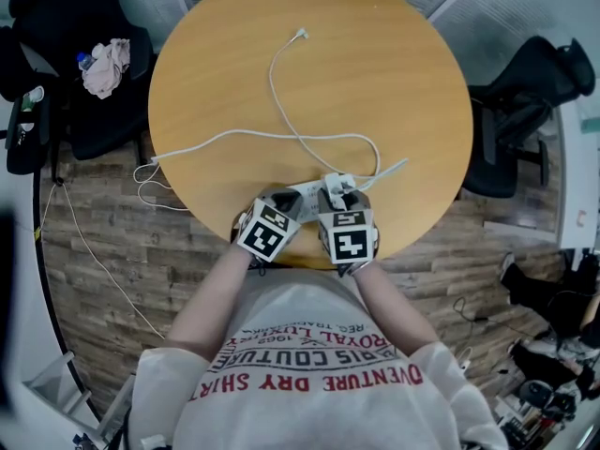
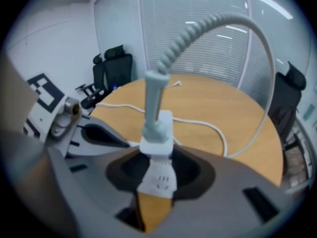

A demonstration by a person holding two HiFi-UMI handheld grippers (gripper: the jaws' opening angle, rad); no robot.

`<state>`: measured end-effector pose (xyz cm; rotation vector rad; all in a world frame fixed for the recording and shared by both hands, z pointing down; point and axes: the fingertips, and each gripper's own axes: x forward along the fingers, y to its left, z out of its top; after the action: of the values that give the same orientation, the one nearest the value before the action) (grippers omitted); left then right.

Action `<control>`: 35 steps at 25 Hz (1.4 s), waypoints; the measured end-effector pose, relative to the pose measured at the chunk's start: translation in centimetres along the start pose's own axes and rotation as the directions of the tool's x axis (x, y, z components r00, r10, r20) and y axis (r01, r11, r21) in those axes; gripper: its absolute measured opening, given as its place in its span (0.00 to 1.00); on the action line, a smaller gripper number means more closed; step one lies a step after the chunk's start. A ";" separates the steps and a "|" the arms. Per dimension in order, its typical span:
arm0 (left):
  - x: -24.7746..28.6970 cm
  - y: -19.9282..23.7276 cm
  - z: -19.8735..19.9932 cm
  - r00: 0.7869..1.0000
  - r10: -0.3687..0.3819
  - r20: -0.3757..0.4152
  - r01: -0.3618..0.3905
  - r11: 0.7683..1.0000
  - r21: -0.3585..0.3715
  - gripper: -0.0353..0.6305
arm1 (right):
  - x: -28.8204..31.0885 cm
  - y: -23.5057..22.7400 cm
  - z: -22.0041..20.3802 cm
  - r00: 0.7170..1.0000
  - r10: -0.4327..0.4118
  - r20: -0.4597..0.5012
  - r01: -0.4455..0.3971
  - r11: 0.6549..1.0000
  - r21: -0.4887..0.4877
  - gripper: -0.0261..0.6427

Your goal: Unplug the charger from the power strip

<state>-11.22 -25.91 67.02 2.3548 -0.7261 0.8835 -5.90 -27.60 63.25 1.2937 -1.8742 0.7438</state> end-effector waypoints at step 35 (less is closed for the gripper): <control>-23.6 -3.5 20.6 0.638 0.316 0.702 -0.406 0.913 -0.042 0.10 | -17.4 -0.9 14.2 0.814 0.259 0.520 -0.137 0.956 -0.261 0.27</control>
<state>-15.33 -29.23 35.97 2.7026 -1.5343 0.1118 -4.44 -30.02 40.93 1.2692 -2.5073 0.2580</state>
